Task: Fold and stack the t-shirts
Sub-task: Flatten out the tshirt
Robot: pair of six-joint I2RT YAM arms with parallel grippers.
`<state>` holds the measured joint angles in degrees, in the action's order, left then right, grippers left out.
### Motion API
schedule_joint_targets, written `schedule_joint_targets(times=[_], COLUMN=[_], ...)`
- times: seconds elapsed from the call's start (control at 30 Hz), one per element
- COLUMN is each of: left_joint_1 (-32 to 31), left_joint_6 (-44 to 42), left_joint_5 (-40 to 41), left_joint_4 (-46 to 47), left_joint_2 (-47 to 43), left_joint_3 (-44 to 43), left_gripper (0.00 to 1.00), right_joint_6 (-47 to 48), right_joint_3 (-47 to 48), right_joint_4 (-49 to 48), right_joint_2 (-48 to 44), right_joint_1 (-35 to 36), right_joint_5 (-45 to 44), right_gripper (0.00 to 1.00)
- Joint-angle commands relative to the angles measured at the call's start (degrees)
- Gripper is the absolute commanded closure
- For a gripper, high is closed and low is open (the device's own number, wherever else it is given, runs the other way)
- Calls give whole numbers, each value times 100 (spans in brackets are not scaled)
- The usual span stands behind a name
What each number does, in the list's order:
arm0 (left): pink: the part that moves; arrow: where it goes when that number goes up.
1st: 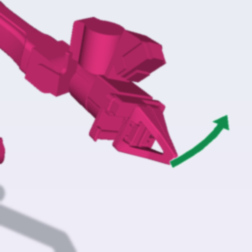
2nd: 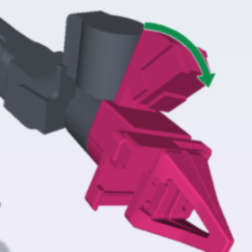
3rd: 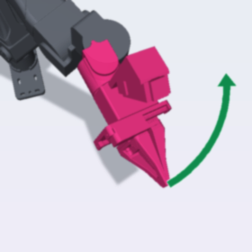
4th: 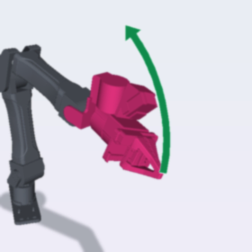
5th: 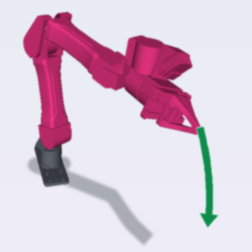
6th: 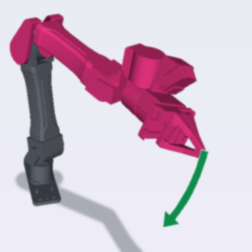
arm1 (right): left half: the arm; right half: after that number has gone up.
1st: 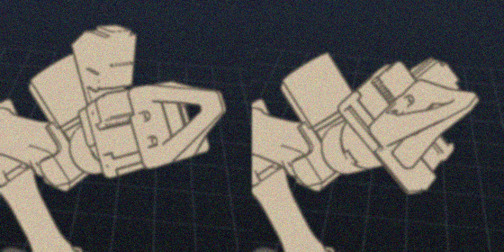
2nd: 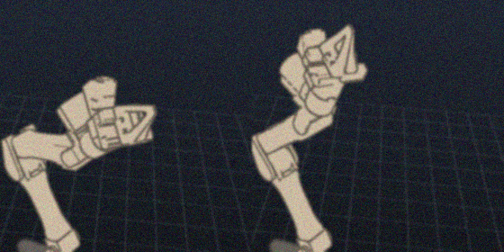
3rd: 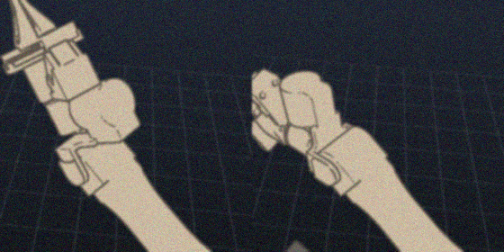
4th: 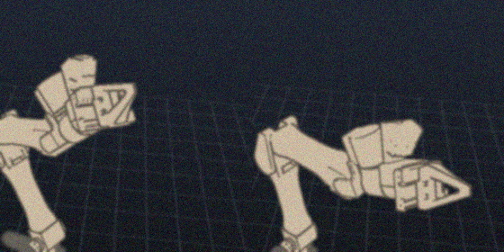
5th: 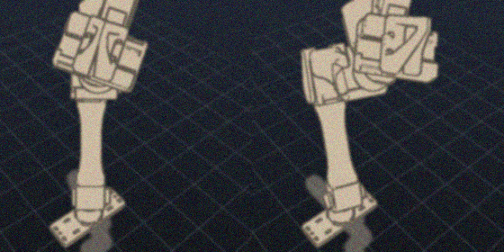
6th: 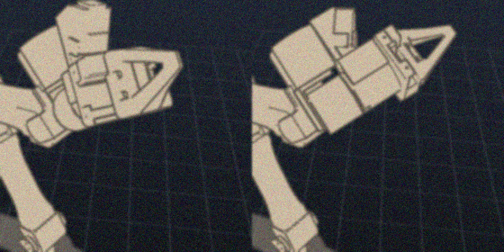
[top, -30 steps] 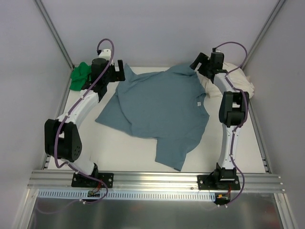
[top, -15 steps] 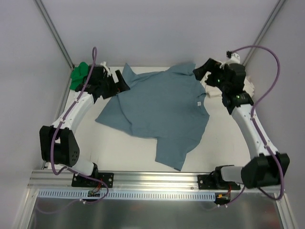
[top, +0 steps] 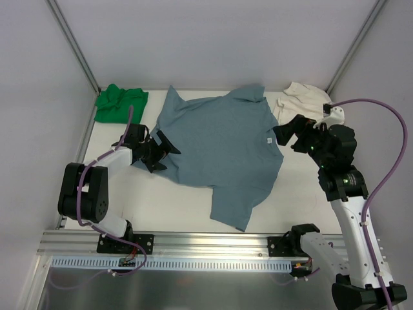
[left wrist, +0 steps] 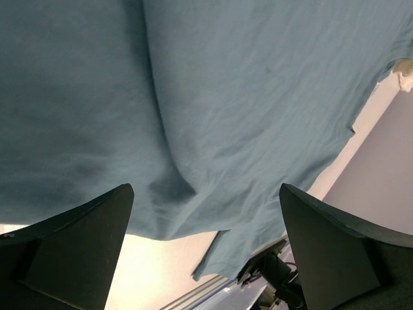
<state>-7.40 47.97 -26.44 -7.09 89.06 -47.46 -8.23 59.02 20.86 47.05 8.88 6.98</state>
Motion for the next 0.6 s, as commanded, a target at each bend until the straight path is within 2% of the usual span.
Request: schedule_joint_targets(times=[0.0,0.17,0.37,0.57], left_joint_1=[37,37,37,37], left_joint_6=[135,38,117,169], left_joint_5=[419,1061,1684,1949], left_joint_4=[235,218,-301,-301], left_joint_2=[-406,-538,-538,-425], left_joint_3=[140,334,439,589], left_gripper=[1,1,1,1], right_joint_6=[85,-12,32,32], right_joint_3=[-66,-181,-14,30], right_joint_4=[252,278,436,515], right_joint_2=[-142,-372,-530,-679], right_joint_1=[17,17,17,17], right_joint_5=[101,224,216,268], right_gripper=[1,1,0,1])
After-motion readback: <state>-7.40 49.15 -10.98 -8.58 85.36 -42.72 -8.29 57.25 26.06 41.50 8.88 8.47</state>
